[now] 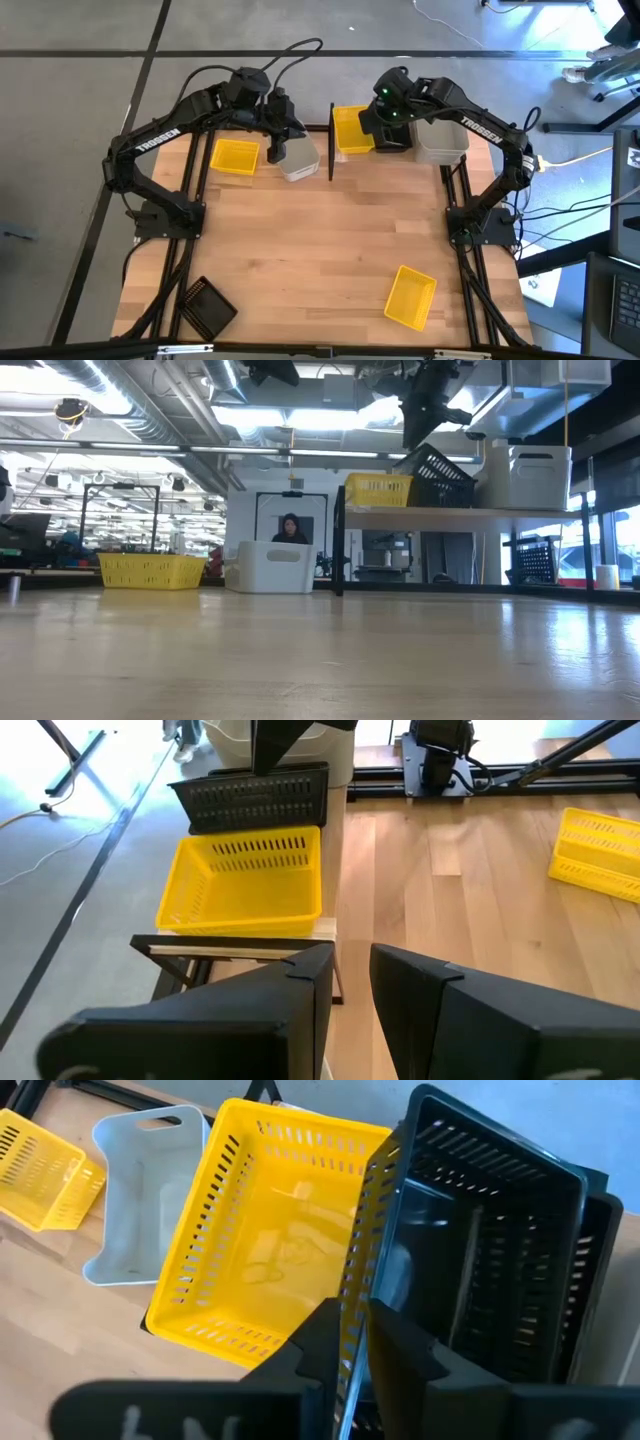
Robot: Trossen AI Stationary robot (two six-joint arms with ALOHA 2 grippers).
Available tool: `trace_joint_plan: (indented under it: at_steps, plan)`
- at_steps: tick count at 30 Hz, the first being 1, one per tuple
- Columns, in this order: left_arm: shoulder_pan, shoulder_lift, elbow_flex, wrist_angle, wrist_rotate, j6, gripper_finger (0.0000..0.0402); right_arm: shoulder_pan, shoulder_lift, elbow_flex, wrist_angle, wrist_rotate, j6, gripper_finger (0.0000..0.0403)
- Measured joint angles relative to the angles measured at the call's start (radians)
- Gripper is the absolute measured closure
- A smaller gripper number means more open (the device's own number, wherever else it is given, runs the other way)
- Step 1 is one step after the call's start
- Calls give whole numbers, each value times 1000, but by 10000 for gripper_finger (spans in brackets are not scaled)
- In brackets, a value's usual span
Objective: Stack baskets on shelf by color
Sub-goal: Stack the black bin on top of the black bin on the shelf
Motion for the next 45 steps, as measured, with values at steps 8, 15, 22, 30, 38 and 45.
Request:
trace_joint_plan:
  at_steps: [8,15,22,30,38,45]
  plan:
    - [0,0,0,-2,0,1,339,0,0,8,8,37,-53,375]
    - [0,0,0,-7,0,1,339,15,-1,30,78,-54,-153,398]
    - [0,0,0,-6,0,1,339,13,0,-50,130,-93,-156,401]
    - [0,0,0,-5,0,0,339,12,0,-82,123,-29,-131,402]
    - [0,1,0,-5,0,-1,339,9,0,-82,75,22,-126,402]
    - [0,1,0,-4,0,-1,339,8,0,-82,50,80,-103,403]
